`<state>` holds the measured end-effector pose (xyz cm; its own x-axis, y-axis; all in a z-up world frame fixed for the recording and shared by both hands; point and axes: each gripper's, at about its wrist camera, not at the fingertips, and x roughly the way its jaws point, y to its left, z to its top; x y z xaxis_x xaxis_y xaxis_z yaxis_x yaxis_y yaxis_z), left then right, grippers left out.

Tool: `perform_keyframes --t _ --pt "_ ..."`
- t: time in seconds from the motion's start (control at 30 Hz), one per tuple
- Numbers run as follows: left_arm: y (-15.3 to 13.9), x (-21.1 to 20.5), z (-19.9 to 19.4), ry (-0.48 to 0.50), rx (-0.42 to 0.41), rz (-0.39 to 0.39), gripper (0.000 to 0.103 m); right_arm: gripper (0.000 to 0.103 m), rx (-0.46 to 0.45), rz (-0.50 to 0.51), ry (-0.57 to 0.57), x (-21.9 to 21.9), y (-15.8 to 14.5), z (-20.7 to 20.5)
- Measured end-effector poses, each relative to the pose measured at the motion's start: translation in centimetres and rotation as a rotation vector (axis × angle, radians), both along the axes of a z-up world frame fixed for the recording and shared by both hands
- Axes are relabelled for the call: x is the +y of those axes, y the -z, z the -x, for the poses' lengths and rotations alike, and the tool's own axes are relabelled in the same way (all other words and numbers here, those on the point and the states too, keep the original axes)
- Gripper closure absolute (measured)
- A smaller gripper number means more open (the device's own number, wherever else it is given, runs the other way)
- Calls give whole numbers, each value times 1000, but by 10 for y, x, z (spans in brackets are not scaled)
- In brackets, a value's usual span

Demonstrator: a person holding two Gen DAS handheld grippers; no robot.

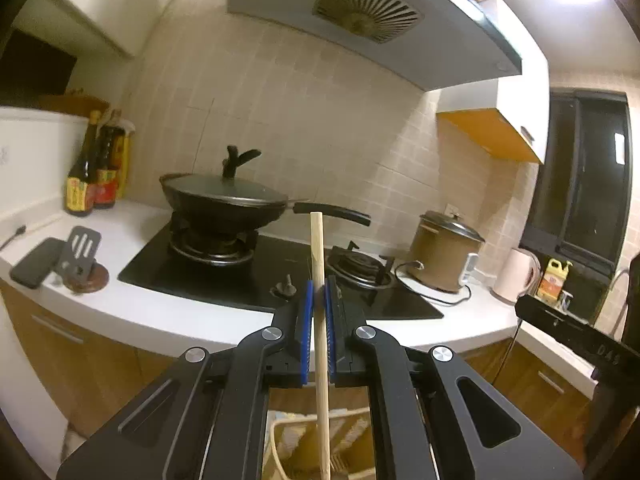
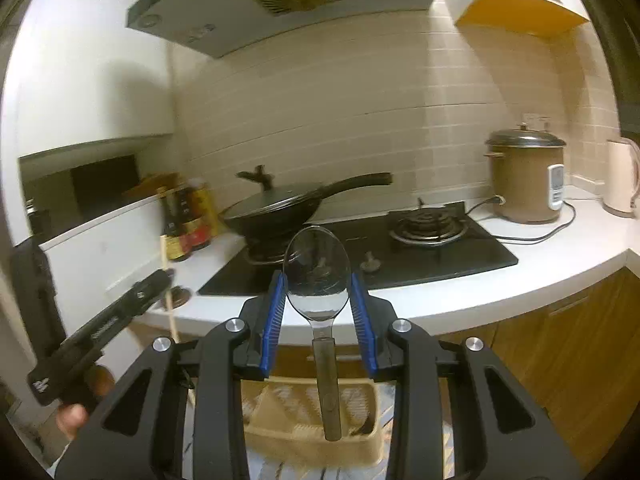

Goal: Organize utensils
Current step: 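Drop the chopstick into the holder with the left tool while the right drops glass spoon, then grasp a glass spoon with the left tool while the right tool grasps a steel spoon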

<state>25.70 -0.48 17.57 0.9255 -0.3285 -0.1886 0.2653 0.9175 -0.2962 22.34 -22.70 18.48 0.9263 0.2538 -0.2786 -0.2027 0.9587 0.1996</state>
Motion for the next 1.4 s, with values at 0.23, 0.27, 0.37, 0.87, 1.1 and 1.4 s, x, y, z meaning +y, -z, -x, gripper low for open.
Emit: perform_keyframes --t 0.23,0.27,0.37,0.87,1.1,1.4 --pt "20 -4 -33 -26 16 29 99 73 79 -132 -12 -21 45 -49" --pt "23 -6 -35 -44 11 17 99 73 82 -143 -8 -24 50 -52" --pt "31 -12 -39 -92 -5 -15 99 73 96 -143 9 -28 65 -60" --pt "60 -24 -22 -99 5 -126 98 72 104 -88 -24 -17 93 -44" --pt "57 -10 8 -81 25 -135 73 72 143 -52 -39 -17 91 -12" --pt "41 14 45 -19 101 -106 64 45 170 7 -46 -15 67 34"
